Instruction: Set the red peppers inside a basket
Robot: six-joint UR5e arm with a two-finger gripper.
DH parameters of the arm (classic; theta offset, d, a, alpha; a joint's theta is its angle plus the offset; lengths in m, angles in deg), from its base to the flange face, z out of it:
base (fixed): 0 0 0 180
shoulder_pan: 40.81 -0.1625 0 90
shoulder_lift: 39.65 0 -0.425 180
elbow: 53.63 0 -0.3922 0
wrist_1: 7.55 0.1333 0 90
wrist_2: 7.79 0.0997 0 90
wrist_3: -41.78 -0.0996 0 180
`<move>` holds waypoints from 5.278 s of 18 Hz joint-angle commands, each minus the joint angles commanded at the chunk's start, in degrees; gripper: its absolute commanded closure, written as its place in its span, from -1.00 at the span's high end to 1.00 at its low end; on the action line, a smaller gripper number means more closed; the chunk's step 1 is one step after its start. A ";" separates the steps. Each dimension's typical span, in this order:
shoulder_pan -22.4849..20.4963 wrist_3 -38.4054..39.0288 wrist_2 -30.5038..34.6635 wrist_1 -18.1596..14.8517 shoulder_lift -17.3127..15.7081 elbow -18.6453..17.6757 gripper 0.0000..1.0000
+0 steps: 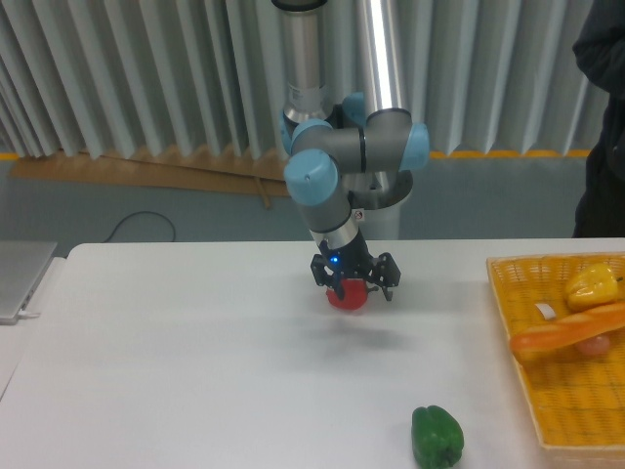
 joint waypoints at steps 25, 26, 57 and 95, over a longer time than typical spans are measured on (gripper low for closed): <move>-1.84 -40.50 0.61 -15.73 1.23 10.89 1.00; -1.84 -43.73 0.61 -15.73 1.40 10.63 1.00; -1.05 -72.95 -0.26 -13.45 2.90 4.56 1.00; -0.35 -68.99 0.79 -9.31 6.15 1.66 1.00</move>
